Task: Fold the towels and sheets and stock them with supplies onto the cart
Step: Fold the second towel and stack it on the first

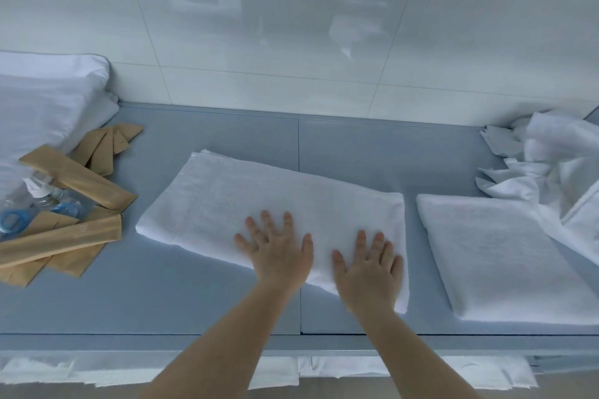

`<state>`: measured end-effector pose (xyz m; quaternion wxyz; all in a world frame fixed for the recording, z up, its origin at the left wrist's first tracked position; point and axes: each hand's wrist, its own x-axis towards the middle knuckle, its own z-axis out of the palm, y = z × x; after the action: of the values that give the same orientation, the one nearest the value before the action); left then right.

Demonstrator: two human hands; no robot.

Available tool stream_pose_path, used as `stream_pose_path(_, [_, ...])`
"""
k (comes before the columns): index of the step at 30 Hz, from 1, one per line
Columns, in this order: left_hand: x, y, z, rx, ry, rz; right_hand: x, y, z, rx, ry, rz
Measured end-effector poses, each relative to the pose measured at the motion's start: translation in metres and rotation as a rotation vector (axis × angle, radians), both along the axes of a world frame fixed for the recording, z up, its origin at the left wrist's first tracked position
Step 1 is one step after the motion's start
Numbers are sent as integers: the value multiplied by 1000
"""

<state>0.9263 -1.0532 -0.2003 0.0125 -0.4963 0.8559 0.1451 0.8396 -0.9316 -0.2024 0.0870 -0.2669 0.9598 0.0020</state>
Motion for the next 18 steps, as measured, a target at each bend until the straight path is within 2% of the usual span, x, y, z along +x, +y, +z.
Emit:
stream_pose_path(3, [-7,-6,-6,-45,-79,-9,7,4,16,75,130,52])
stream_pose_path(6, [-3,-22,-12,-112,-109,-127,-10,4,34,-73,278,104])
stream_pose_path(8, [0,-34,-12,-128,-130,-247,-28,-3,37,-167,247,174])
stream_pose_path(11, [7,-58,-10,-132,-138,-470,-44,-21,34,-426,131,440])
stream_pose_path(13, [15,-75,-7,-133,-141,-648,-49,-40,29,-498,86,581])
stream_pose_path(16, [23,-100,-3,-162,-156,-865,-52,-67,18,-385,32,691])
stream_pose_path(18, [23,-111,-3,-211,-174,-931,-51,-77,6,-262,14,688])
